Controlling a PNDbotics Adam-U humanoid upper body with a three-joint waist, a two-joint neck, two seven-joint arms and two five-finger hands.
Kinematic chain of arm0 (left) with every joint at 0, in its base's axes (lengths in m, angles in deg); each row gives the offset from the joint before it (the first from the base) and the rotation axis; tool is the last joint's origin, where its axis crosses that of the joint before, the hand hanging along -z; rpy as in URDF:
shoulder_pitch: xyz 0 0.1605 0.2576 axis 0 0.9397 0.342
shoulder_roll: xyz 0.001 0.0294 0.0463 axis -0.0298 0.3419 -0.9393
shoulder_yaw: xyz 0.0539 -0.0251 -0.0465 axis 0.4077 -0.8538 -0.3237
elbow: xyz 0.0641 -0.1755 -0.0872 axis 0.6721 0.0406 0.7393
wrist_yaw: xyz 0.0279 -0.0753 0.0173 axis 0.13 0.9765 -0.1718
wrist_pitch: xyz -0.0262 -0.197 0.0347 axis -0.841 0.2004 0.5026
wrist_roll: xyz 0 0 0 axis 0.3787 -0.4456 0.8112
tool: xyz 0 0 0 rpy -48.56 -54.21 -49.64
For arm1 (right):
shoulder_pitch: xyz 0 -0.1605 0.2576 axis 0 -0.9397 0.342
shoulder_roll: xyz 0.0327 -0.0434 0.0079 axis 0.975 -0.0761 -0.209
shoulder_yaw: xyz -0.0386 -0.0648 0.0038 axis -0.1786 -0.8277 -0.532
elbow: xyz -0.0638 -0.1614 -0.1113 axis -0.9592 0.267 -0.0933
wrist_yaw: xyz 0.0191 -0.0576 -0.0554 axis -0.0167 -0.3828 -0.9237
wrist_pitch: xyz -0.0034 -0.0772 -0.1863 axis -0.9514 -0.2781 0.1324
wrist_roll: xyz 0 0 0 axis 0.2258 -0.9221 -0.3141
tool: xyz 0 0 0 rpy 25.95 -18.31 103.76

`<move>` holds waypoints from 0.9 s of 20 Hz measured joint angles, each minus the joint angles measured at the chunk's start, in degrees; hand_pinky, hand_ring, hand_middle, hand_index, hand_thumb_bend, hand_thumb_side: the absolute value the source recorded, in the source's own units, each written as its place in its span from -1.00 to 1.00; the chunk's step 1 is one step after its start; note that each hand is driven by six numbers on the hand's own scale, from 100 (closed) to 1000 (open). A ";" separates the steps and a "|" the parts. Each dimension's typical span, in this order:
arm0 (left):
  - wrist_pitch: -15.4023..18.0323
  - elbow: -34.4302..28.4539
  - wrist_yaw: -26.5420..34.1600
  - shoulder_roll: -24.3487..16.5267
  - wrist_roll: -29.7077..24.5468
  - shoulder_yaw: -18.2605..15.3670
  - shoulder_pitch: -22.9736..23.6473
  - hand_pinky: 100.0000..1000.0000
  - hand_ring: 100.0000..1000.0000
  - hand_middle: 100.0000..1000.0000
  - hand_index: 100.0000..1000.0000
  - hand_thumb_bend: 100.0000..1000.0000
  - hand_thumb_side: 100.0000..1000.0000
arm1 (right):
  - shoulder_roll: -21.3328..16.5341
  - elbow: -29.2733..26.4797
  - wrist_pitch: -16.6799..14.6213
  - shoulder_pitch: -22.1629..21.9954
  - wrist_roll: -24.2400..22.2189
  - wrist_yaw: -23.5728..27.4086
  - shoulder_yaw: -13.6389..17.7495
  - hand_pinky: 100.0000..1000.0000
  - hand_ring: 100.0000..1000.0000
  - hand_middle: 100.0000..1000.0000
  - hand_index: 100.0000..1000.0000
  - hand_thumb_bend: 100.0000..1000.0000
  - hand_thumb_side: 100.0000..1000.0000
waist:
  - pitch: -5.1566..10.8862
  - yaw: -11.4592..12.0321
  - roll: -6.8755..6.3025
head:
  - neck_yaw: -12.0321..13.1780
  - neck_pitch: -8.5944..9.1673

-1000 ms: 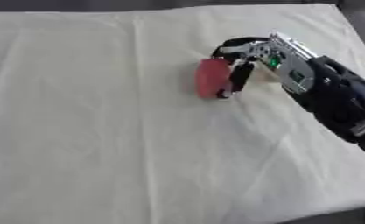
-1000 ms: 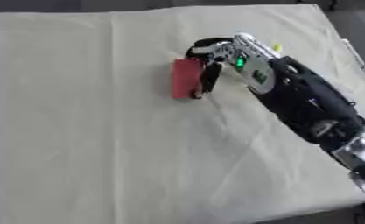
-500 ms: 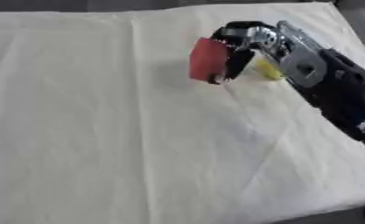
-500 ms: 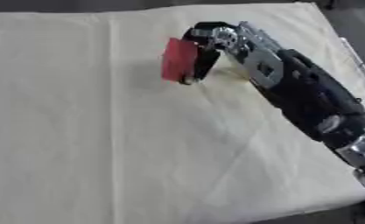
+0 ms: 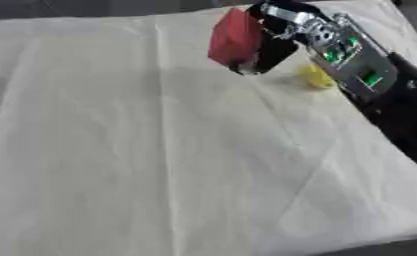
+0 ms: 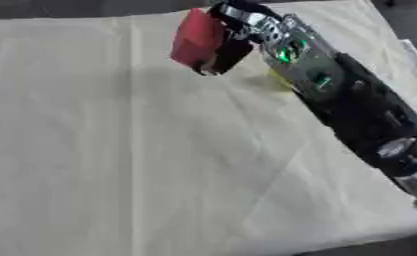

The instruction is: Pick up the objects with one hand, pass them to the other hand, and then place them into the box on the other side of the table.

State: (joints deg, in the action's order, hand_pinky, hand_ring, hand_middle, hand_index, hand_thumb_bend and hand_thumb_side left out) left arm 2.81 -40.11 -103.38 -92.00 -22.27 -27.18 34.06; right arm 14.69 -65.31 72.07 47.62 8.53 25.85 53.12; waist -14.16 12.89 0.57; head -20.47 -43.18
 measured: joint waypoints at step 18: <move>-6.24 -17.87 2.53 11.44 -15.26 16.80 -13.45 0.63 0.55 0.55 0.72 0.23 -0.40 | 5.39 1.04 -7.11 2.23 12.10 2.42 -6.22 0.23 -0.08 -0.41 -0.06 -0.64 -1.00 | 0.37 2.51 -0.90 | 0.32 2.32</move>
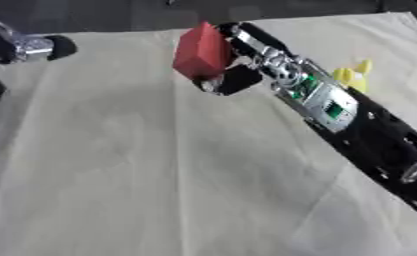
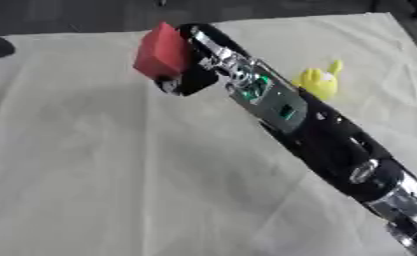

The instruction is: Pick up the objects with one hand, pass them to the other hand, and then place them into the box on the other side of the table.

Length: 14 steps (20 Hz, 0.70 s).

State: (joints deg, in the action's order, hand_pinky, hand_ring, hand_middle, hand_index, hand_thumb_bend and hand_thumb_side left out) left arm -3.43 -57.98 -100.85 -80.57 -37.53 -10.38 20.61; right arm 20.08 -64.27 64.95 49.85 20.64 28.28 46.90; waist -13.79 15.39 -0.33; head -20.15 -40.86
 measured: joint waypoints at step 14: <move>2.18 5.67 -7.20 9.15 -1.46 7.02 -3.01 0.67 0.61 0.58 0.72 0.49 -0.42 | 0.99 -5.48 -6.48 0.79 -3.54 -4.52 -2.73 0.27 -0.10 -0.41 -0.05 -0.65 -1.00 | -0.01 0.22 0.00 | 0.60 0.23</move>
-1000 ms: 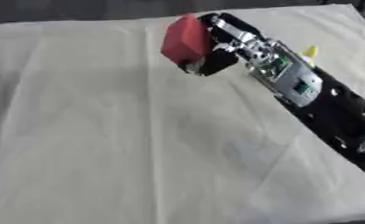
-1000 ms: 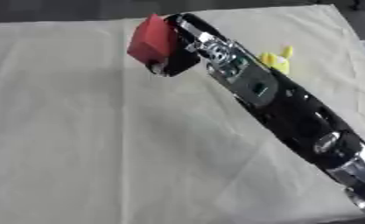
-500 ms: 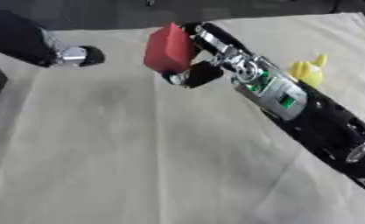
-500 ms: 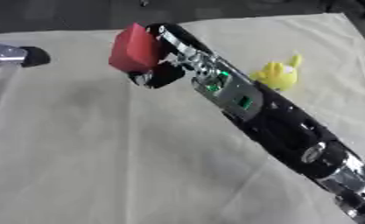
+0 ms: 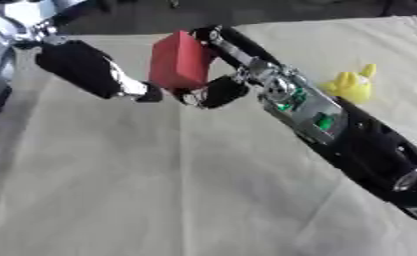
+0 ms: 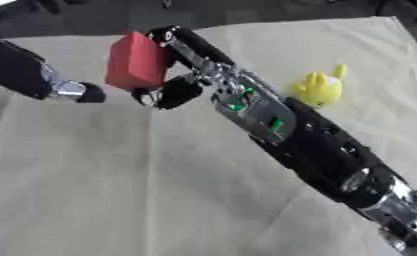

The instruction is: Pick up the objects with one hand, pass them to the other hand, and then place them into the box on the other side of the table.

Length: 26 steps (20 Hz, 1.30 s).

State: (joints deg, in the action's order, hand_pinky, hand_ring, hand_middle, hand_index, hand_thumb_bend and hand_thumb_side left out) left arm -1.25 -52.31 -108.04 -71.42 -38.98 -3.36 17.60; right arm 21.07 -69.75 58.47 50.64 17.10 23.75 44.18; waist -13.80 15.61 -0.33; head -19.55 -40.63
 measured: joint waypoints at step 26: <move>-0.04 3.91 6.64 3.31 10.30 1.85 1.98 0.36 -0.05 -0.29 -0.21 -0.74 -1.00 | -0.14 -2.90 -1.70 -0.44 -6.18 -1.53 0.41 0.31 0.05 -0.17 0.19 -0.10 -1.00 | -0.07 -0.41 0.00 | 0.52 0.86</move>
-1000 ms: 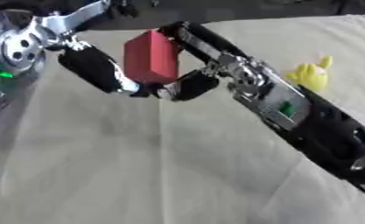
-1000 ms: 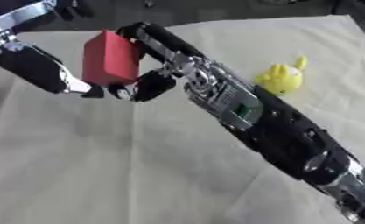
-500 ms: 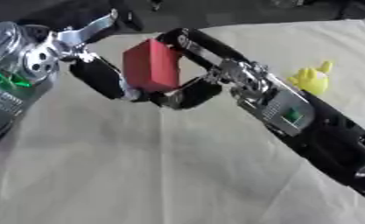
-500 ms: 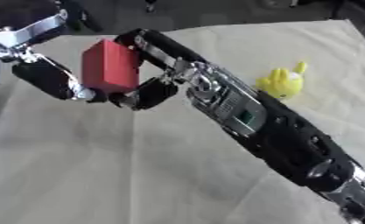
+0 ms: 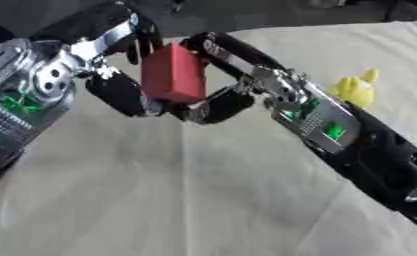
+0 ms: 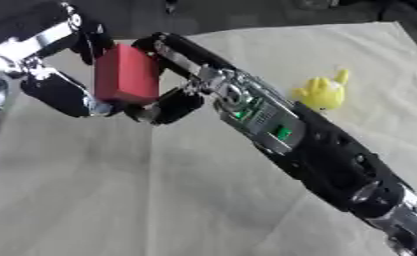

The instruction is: Pick up the objects with one hand, pass them to the other hand, and then place them into the box on the other side of the table.

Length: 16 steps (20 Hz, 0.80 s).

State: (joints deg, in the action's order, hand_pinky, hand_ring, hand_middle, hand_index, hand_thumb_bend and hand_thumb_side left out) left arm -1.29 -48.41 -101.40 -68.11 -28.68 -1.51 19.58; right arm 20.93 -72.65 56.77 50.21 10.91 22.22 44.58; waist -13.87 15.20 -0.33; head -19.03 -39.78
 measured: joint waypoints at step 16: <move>1.75 4.33 -3.41 -1.84 -1.08 0.11 1.15 0.36 -0.06 -0.41 -0.32 -0.14 -1.00 | -0.21 1.04 -3.37 -1.47 -4.80 -8.48 0.32 0.61 0.62 0.46 0.86 0.24 -0.56 | 0.01 -1.10 0.00 | 0.53 -0.61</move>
State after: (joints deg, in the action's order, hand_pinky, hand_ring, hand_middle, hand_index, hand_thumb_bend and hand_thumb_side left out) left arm 0.46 -44.07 -104.81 -69.95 -29.76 -1.40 20.74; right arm 20.73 -71.61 53.40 48.74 6.11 13.74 44.91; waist -13.86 14.10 -0.33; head -18.51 -40.39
